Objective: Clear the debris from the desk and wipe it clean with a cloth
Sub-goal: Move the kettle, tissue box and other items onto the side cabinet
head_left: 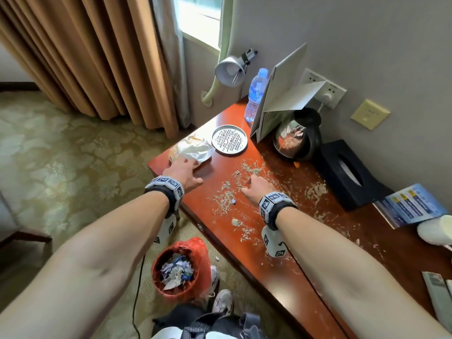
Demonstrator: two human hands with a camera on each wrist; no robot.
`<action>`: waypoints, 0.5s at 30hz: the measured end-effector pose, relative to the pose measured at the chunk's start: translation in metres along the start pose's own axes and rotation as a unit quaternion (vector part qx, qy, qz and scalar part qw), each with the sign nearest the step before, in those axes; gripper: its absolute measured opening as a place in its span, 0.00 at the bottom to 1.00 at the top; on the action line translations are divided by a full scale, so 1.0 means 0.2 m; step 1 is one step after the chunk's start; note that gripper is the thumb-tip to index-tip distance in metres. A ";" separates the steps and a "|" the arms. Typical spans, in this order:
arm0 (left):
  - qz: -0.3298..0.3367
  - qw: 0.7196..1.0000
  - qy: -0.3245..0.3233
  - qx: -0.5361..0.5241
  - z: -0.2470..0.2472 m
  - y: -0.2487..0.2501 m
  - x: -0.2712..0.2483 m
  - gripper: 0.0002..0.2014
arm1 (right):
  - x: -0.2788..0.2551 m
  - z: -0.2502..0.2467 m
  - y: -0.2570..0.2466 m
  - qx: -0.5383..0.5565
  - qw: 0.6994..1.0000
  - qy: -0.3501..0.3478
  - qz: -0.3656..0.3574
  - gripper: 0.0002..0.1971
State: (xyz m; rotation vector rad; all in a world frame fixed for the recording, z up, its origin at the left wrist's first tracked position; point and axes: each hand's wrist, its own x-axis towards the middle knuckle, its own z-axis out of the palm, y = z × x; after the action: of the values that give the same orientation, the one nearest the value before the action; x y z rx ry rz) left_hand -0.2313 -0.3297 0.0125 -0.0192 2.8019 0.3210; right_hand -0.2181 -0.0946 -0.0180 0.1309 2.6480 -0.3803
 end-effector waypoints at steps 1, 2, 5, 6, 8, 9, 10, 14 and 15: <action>-0.005 1.000 -0.001 -0.005 0.00 -0.01 0.04 0.31 | 0.04 -0.01 -0.01 0.005 1.000 0.002 -0.001 0.21; -0.006 1.000 -0.002 -0.008 0.00 -0.01 0.08 0.33 | 0.08 -0.01 -0.03 0.009 1.000 0.006 -0.002 0.21; 0.009 1.000 -0.001 -0.004 0.01 -0.02 0.21 0.36 | 0.19 -0.02 -0.07 0.000 1.000 0.017 -0.007 0.22; 0.015 1.000 -0.002 -0.003 0.02 -0.03 0.25 0.37 | 0.22 -0.02 -0.09 -0.006 1.000 0.014 -0.008 0.23; 0.019 1.000 -0.002 0.006 0.03 -0.06 0.35 0.38 | 0.31 -0.04 -0.12 -0.019 1.000 0.015 -0.010 0.23; 0.016 1.000 -0.002 0.011 0.04 -0.07 0.40 0.40 | 0.34 -0.05 -0.14 -0.019 1.000 0.016 -0.010 0.22; 0.011 1.000 -0.004 0.014 0.04 -0.08 0.45 0.41 | 0.38 -0.06 -0.16 -0.019 1.000 0.016 -0.011 0.22; -0.001 0.999 -0.017 0.032 0.06 -0.13 0.59 0.42 | 0.52 -0.07 -0.22 -0.078 0.996 -0.023 -0.043 0.28; -0.004 0.999 -0.015 0.037 0.07 -0.14 0.62 0.43 | 0.55 -0.06 -0.24 -0.085 0.995 -0.030 -0.047 0.29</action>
State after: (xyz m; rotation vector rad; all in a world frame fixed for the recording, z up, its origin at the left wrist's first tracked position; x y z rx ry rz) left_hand -0.3432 -0.3509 -0.0449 -0.0096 2.7804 0.2134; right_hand -0.3295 -0.1331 -0.0459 -0.0582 2.6195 -0.1849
